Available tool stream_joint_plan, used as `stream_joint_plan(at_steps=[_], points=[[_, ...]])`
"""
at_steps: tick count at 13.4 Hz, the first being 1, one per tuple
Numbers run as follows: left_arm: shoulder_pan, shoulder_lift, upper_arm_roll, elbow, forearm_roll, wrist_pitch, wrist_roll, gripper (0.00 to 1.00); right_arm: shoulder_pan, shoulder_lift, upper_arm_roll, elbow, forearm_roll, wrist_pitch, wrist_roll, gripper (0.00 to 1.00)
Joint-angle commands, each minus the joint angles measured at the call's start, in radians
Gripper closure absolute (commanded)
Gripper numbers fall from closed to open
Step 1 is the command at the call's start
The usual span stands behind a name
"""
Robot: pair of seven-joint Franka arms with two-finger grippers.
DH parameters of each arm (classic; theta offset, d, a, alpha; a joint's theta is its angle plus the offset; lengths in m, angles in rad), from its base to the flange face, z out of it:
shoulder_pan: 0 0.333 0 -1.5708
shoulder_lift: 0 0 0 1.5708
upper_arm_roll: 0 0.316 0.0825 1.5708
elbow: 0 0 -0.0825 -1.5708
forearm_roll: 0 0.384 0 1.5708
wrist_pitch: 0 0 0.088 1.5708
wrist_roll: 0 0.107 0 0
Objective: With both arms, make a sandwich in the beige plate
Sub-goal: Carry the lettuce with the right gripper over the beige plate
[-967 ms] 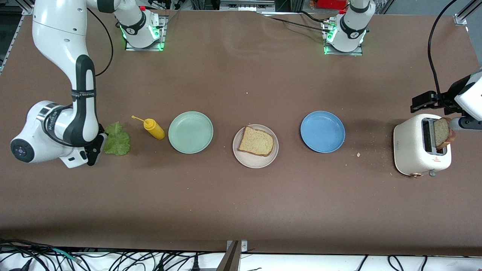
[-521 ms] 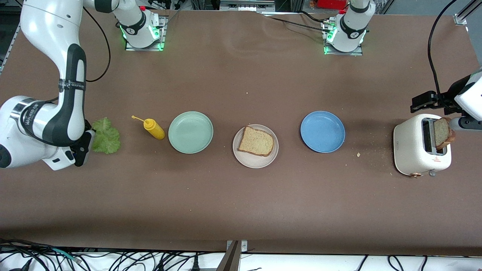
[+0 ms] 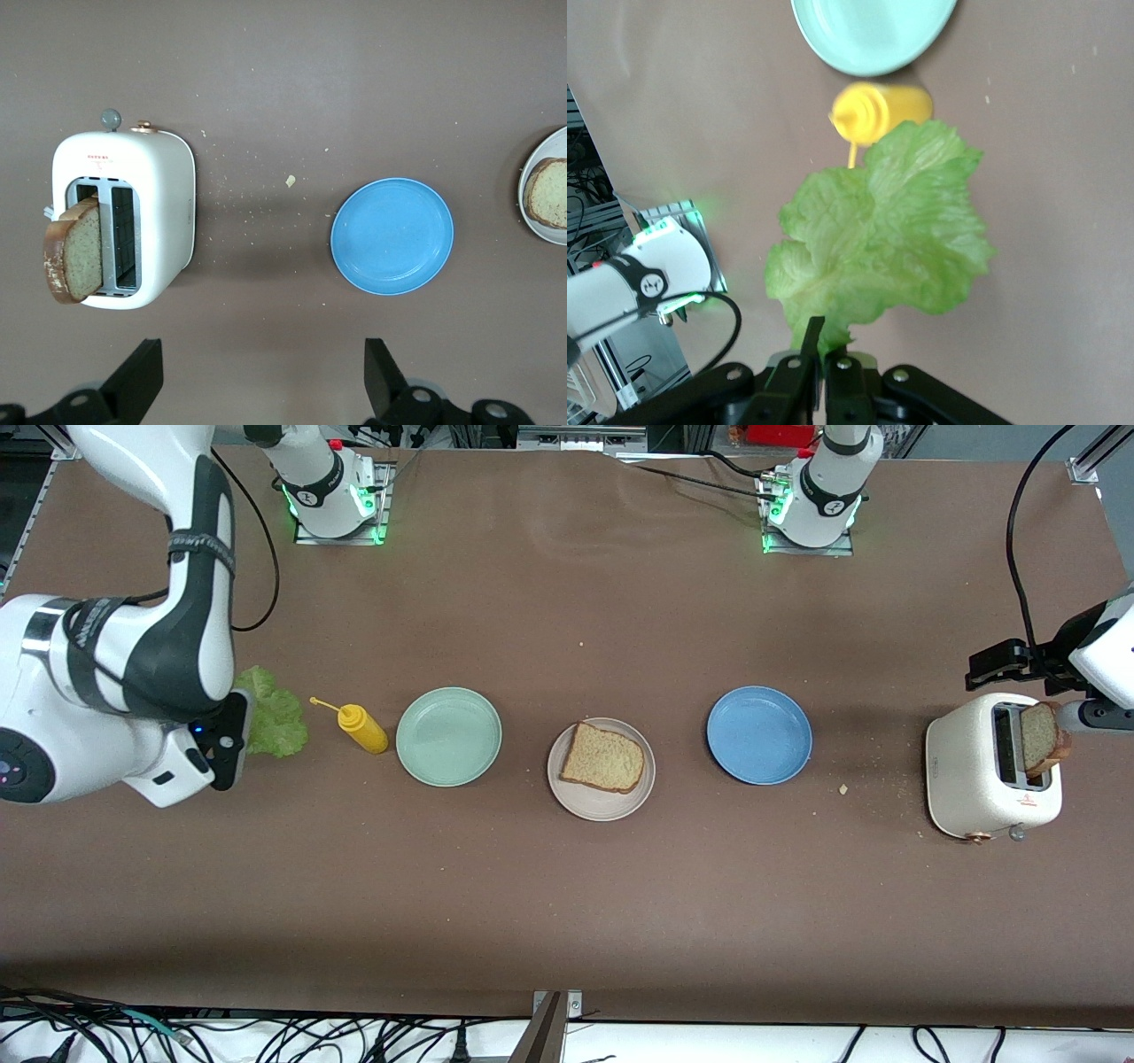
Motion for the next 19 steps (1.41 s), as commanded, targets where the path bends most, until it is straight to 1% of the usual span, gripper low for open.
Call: stream_joint_plan(at_steps=[1, 2, 3, 4, 7, 8, 9, 10, 12, 14, 15, 19], points=[[0.002, -0.006, 0.001, 0.01, -0.024, -0.015, -0.006, 0.0, 0.046, -0.007, -0.006, 0.008, 0.109, -0.02, 0.1, 1.0], [0.002, -0.006, 0.001, 0.01, -0.024, -0.015, -0.006, 0.0, 0.061, -0.007, 0.002, 0.008, 0.156, -0.014, 0.128, 1.0], [0.002, -0.006, 0.001, 0.01, -0.024, -0.015, -0.006, 0.0, 0.078, -0.006, 0.005, 0.008, 0.223, 0.008, 0.154, 1.0], [0.002, -0.006, 0.001, 0.01, -0.024, -0.015, -0.006, 0.0, 0.101, 0.001, 0.005, 0.005, 0.273, 0.04, 0.203, 1.0], [0.002, -0.006, 0.002, 0.01, -0.023, -0.015, -0.006, 0.0, 0.15, 0.039, 0.01, -0.004, 0.429, 0.169, 0.341, 1.0], [0.002, -0.006, 0.002, 0.01, -0.024, -0.015, -0.006, 0.0, 0.16, 0.05, 0.033, -0.013, 0.475, 0.219, 0.387, 1.0], [0.002, -0.006, 0.002, 0.01, -0.024, -0.015, -0.006, 0.0, 0.163, 0.057, 0.065, -0.021, 0.494, 0.276, 0.413, 1.0], [0.002, -0.006, 0.002, 0.01, -0.023, -0.015, -0.006, 0.0, 0.163, 0.063, 0.117, -0.024, 0.494, 0.331, 0.43, 1.0], [0.002, -0.006, 0.002, 0.01, -0.023, -0.015, -0.006, 0.0, 0.161, 0.074, 0.218, -0.028, 0.488, 0.377, 0.485, 1.0], [0.002, -0.006, 0.002, 0.01, -0.024, -0.015, -0.006, 0.0, 0.178, 0.108, 0.279, -0.028, 0.491, 0.472, 0.502, 1.0], [0.002, -0.006, 0.002, 0.01, -0.024, -0.015, -0.006, 0.0, 0.18, 0.128, 0.321, -0.028, 0.493, 0.52, 0.508, 1.0], [0.002, -0.006, 0.002, 0.01, -0.024, -0.015, -0.006, 0.0, 0.186, 0.212, 0.463, -0.048, 0.493, 0.794, 0.502, 1.0]])
